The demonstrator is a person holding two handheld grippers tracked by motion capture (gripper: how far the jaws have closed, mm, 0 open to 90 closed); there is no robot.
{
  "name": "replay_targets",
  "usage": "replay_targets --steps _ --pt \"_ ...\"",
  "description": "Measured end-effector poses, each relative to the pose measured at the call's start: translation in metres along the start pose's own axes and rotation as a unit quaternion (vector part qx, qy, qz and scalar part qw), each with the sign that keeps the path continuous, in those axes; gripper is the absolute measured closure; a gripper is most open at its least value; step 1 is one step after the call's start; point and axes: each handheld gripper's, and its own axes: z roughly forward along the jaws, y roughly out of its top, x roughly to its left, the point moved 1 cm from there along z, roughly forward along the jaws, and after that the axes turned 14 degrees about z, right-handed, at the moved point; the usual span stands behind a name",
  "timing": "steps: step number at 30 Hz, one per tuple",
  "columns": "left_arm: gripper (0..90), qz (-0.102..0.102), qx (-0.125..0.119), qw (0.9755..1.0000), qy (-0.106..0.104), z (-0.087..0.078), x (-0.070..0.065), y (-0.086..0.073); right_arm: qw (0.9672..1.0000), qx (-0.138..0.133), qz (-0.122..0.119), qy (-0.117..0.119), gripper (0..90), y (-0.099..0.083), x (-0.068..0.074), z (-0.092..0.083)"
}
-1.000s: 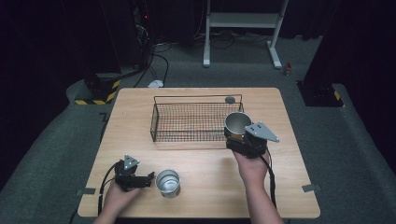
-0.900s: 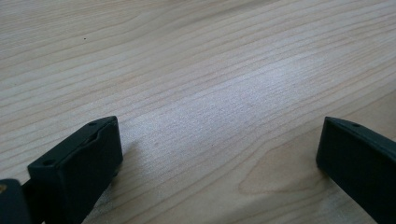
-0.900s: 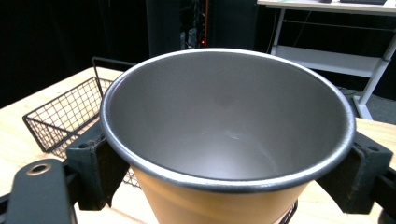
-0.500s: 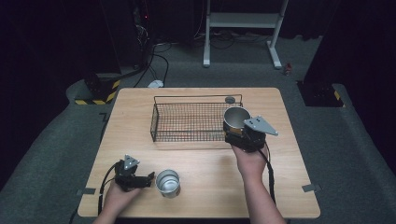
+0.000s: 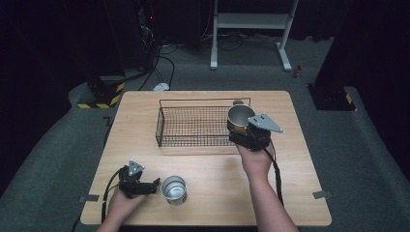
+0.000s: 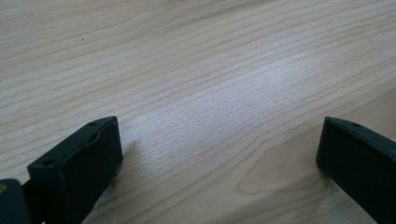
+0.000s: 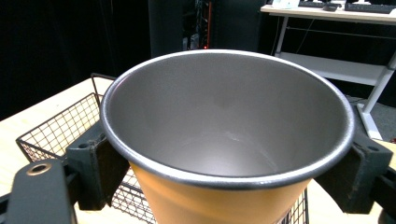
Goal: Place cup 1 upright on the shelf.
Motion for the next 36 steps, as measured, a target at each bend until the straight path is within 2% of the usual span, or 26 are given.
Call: replay_targets --steps 12,19,26,36 --pt "0.7 0.002 0.0 1.0 -0.001 -0.001 0.0 -0.001 0.9999 0.014 -0.002 -0.009 13.8 0.001 0.0 0.023" --pt "0.7 0.002 0.0 1.0 -0.002 -0.001 0.0 -0.001 0.9998 0.012 -0.002 -0.013 13.8 0.007 0.0 0.035" --pt "0.7 0.002 0.0 1.0 -0.003 -0.001 0.0 -0.001 0.9994 0.023 -0.007 -0.023 13.8 0.011 0.001 0.051" --pt "0.7 0.001 -0.001 1.0 -0.003 -0.001 0.0 -0.001 0.9985 0.044 0.004 -0.033 13.8 0.007 -0.005 0.074"
